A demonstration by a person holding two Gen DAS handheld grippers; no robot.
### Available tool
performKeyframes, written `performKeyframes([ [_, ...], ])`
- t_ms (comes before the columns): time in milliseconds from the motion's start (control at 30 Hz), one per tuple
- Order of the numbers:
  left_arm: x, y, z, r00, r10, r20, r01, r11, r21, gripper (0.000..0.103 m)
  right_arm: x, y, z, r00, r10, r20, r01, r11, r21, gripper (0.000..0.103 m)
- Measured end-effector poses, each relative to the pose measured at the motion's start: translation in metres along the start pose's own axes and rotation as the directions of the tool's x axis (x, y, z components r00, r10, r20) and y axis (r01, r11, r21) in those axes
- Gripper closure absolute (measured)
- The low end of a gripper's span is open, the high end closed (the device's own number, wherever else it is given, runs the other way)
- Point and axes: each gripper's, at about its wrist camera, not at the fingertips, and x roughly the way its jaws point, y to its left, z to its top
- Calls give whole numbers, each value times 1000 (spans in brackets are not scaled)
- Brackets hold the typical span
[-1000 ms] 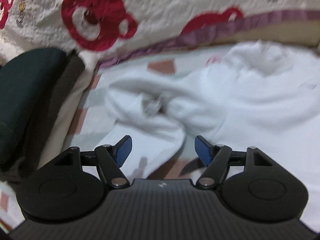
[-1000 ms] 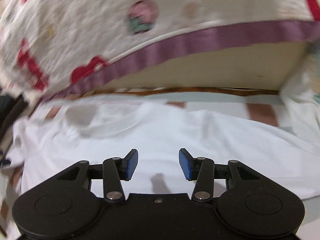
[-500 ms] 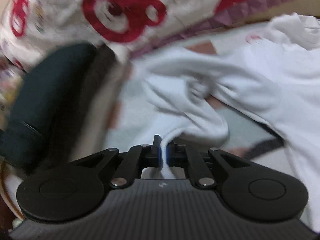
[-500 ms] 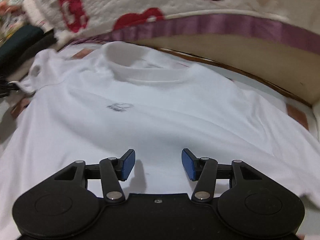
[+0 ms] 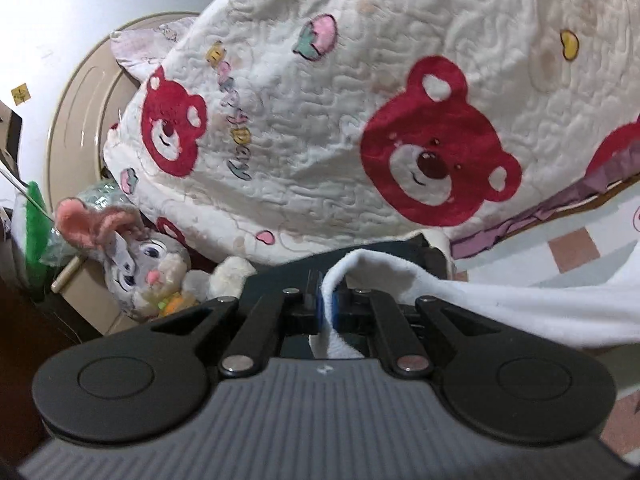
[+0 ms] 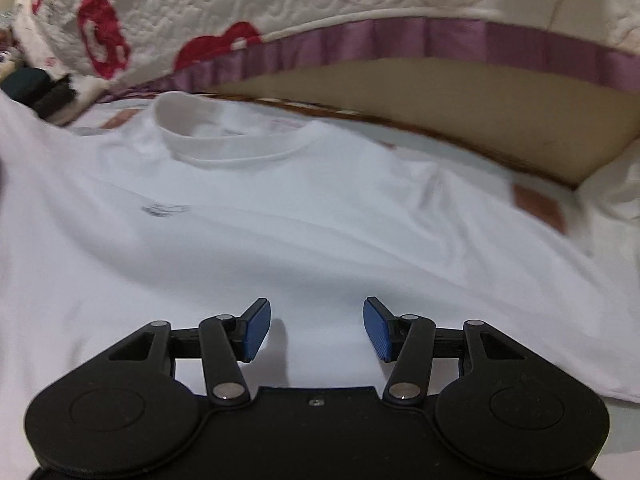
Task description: Fold clothes
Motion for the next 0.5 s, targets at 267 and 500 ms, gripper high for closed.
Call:
performKeyframes([
  [267, 4, 1, -33, 985, 171, -10, -170, 984, 46, 93, 8, -7, -10, 999, 13, -52, -11, 1000, 27, 46],
  [500, 4, 32, -66, 961, 251, -115, -268, 950, -161, 86, 6, -12, -11, 997, 22, -69, -20, 1000, 24, 45],
])
